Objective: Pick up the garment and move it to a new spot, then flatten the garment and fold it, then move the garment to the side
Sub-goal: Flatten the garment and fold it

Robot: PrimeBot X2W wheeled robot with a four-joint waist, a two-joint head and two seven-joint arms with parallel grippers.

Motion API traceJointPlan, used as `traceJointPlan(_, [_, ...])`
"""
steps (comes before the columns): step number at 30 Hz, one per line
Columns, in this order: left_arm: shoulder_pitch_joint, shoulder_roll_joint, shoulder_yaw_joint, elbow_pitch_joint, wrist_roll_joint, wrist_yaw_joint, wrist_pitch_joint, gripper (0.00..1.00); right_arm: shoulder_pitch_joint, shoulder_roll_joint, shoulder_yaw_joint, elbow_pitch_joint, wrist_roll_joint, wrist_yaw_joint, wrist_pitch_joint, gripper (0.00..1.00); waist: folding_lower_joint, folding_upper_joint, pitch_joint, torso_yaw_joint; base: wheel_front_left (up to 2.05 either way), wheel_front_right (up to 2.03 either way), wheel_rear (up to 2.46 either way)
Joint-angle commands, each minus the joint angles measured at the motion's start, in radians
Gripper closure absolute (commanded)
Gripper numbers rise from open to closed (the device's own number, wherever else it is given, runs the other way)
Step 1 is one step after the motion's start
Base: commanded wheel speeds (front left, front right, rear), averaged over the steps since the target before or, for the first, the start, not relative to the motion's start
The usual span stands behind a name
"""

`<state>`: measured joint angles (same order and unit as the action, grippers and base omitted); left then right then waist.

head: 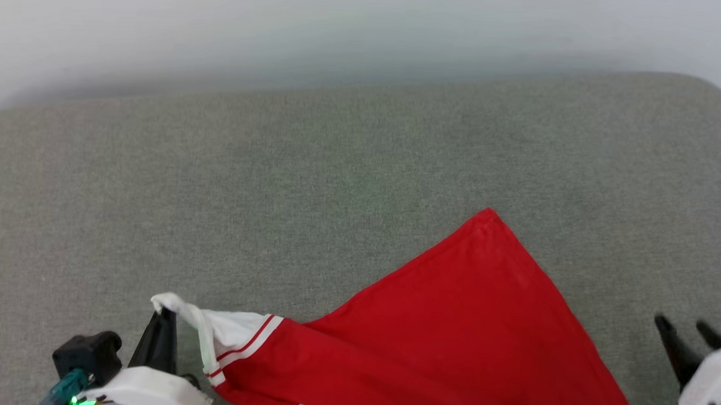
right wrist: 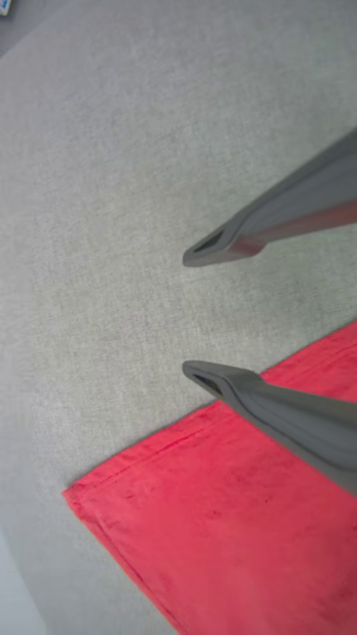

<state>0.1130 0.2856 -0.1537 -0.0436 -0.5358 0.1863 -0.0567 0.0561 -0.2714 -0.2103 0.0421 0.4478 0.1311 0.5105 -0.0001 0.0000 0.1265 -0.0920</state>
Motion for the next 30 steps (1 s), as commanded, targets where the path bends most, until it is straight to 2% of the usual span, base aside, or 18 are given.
traceJointPlan(1, [-0.033,-0.004,-0.008,-0.013,0.012,0.003,-0.008,1.00,-0.080,0.008,0.020,0.024,0.002,-0.001,-0.074,0.00,0.0001,0.0000,0.053,0.015,0.00,0.00,0.00])
traceJointPlan(4, [-0.067,-0.020,-0.017,-0.021,0.003,-0.009,-0.017,1.00,-0.175,0.006,0.056,0.071,0.032,-0.001,-0.118,0.00,0.0001,0.0000,0.093,0.034,0.00,0.00,0.00])
traceJointPlan(7, [-0.102,-0.024,-0.026,-0.027,0.013,-0.015,-0.027,1.00,-0.278,-0.013,0.106,0.106,0.057,-0.001,-0.081,0.00,0.0001,0.0000,0.135,0.054,0.00,0.00,0.00])
traceJointPlan(12, [-0.151,-0.031,-0.049,-0.032,0.024,-0.029,-0.036,1.00,-0.424,-0.046,0.204,0.155,0.097,-0.001,0.136,0.00,0.0001,0.0000,0.193,0.093,0.00,0.00,0.00])
traceJointPlan(17, [-0.197,-0.044,-0.076,-0.035,0.032,-0.044,-0.044,1.00,-0.539,-0.063,0.258,0.173,0.115,-0.001,0.361,0.00,0.0001,0.0000,0.246,0.140,0.00,0.00,0.00])
traceJointPlan(22, [-0.234,-0.057,-0.092,-0.026,0.034,-0.053,-0.057,1.00,-0.615,-0.066,0.316,0.196,0.094,-0.001,0.458,0.00,0.0001,0.0000,0.295,0.173,0.00,0.00,0.00])
traceJointPlan(26, [-0.250,-0.063,-0.102,-0.006,0.034,-0.061,-0.067,1.00,-0.605,-0.061,0.369,0.263,0.098,-0.001,0.530,0.00,0.0001,0.0000,0.309,0.194,0.00,0.00,0.00])
traceJointPlan(27, [-0.252,-0.064,-0.104,-0.002,0.032,-0.062,-0.070,1.00,-0.597,-0.056,0.381,0.275,0.105,-0.001,0.546,0.46,0.0001,0.0000,0.310,0.197,0.00,0.00,0.00])
traceJointPlan(28, [-0.253,-0.065,-0.105,0.003,0.031,-0.063,-0.071,1.00,-0.589,-0.053,0.394,0.284,0.108,0.000,0.560,0.87,0.0001,0.0000,0.309,0.199,0.00,0.00,0.00])
traceJointPlan(29, [-0.254,-0.066,-0.105,0.007,0.029,-0.063,-0.073,1.00,-0.582,-0.050,0.404,0.292,0.115,0.000,0.574,1.00,0.0001,0.0000,0.307,0.200,0.00,0.00,0.00])
traceJointPlan(30, [-0.253,-0.066,-0.105,0.011,0.028,-0.064,-0.076,1.00,-0.576,-0.046,0.412,0.294,0.122,0.000,0.583,1.00,0.0001,0.0000,0.304,0.201,0.00,0.00,0.00])
